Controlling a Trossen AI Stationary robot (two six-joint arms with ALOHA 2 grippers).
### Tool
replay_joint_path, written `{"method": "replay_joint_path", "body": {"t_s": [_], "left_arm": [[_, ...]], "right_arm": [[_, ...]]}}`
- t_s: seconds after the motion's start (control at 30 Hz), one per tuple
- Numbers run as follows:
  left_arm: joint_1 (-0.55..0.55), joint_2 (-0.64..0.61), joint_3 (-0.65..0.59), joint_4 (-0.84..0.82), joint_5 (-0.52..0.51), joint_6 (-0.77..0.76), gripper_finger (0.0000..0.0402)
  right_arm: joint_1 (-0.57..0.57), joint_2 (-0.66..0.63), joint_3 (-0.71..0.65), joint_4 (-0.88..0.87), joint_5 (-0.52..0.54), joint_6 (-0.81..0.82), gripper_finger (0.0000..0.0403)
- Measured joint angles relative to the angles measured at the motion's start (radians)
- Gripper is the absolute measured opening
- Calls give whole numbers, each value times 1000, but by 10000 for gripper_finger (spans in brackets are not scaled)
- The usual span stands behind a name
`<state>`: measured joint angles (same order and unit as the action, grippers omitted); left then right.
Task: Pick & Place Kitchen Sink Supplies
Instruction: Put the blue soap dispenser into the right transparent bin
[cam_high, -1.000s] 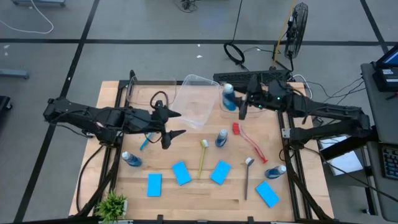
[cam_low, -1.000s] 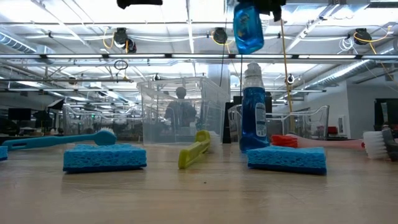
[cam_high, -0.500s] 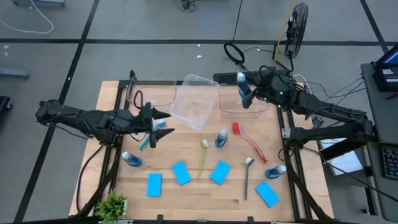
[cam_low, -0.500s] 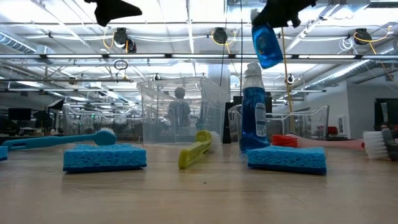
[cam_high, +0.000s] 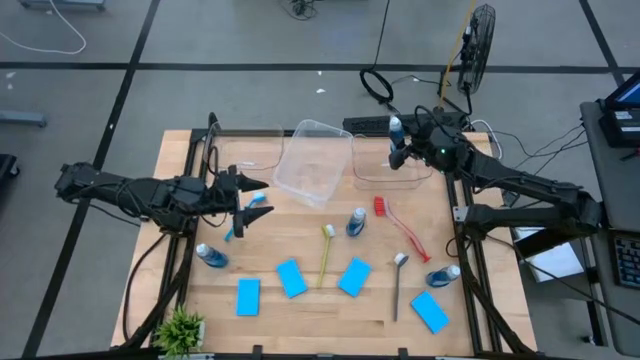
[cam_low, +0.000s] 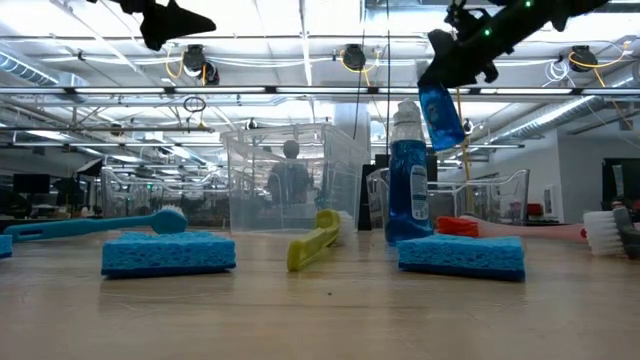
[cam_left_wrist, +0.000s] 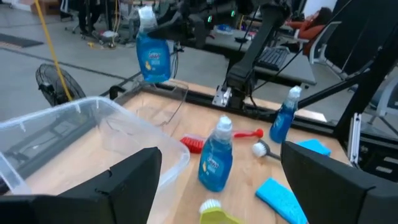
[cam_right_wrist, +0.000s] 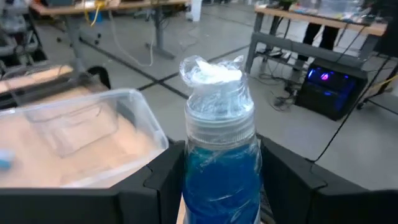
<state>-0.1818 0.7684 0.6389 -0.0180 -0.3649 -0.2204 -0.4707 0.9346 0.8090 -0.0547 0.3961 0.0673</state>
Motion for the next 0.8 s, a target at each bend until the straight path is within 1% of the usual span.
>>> {"method": "replay_joint_path", "body": {"t_s": [0.3,0.63,0.73,0.8], "left_arm": [[0,-58,0,-51,6,6,312],[0,-68,0,-70,7,12,330],[0,-70,0,-79,24,19,330],[0,-70,0,-92,27,12,326]], "right_arm": [[-78,-56,-201,177,-1,68,173],[-166,-62,-388,334,-4,78,173],[-194,-62,-429,380,-9,78,173],[-217,-62,-454,402,-53,78,173]]}}
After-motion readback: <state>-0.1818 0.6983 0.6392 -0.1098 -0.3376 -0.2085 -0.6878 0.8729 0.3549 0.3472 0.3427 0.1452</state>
